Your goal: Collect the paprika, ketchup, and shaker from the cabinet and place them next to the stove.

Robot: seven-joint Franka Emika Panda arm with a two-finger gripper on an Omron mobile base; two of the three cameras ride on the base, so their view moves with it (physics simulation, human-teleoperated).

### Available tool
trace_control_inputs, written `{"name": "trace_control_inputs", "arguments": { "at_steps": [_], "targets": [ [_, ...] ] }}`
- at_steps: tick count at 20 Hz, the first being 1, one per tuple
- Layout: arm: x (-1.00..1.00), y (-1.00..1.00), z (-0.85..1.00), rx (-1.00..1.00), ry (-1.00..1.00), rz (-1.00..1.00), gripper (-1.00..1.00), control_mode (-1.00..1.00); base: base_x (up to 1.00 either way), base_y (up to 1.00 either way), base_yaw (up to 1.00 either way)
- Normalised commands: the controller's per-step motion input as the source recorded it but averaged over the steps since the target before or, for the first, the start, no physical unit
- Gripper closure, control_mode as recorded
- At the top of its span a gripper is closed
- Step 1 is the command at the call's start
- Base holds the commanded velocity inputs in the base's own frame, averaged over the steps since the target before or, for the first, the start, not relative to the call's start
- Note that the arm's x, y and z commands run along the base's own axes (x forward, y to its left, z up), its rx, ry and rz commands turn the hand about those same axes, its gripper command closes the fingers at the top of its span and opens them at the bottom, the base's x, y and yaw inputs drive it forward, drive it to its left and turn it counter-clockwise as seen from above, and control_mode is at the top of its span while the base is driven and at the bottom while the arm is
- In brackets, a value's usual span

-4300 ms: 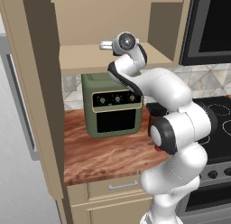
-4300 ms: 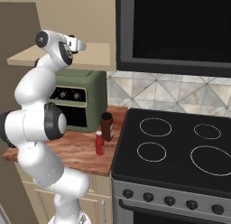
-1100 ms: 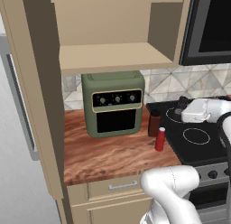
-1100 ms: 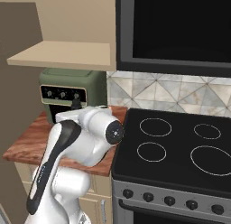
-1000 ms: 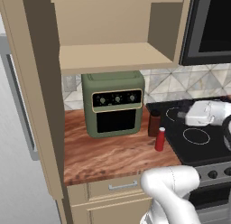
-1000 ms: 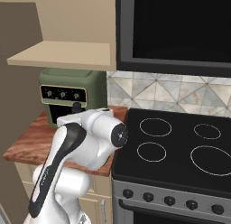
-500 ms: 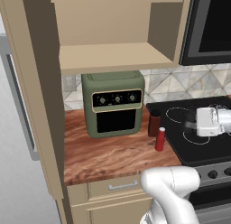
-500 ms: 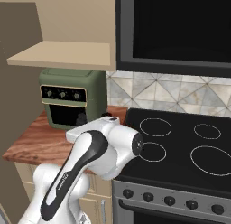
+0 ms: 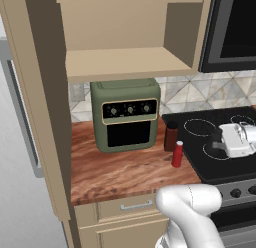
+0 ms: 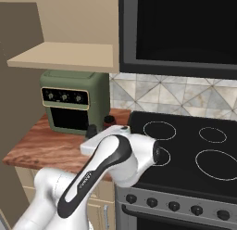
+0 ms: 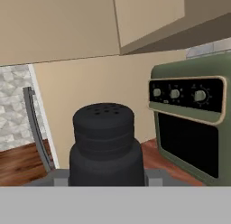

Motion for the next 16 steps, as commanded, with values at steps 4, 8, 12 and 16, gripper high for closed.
{"name": "trace_control_inputs", "arguments": {
  "at_steps": [4,8,12,16],
  "targets": [
    [0.00,-0.04,-0.36,0.00,0.00,0.07,1.00,-1.00,0.00,0.00,0.00],
    [0.00,0.00,-0.31,0.00,0.00,0.04,1.00,-1.00,0.00,0.00,0.00],
    [0.00,-0.02,-0.23,0.00,0.00,0.02,1.00,-1.00,0.00,0.00,0.00],
    [0.00,-0.06,-0.24,0.00,0.00,0.02,1.00,-1.00,0.00,0.00,0.00]
  ]
}}
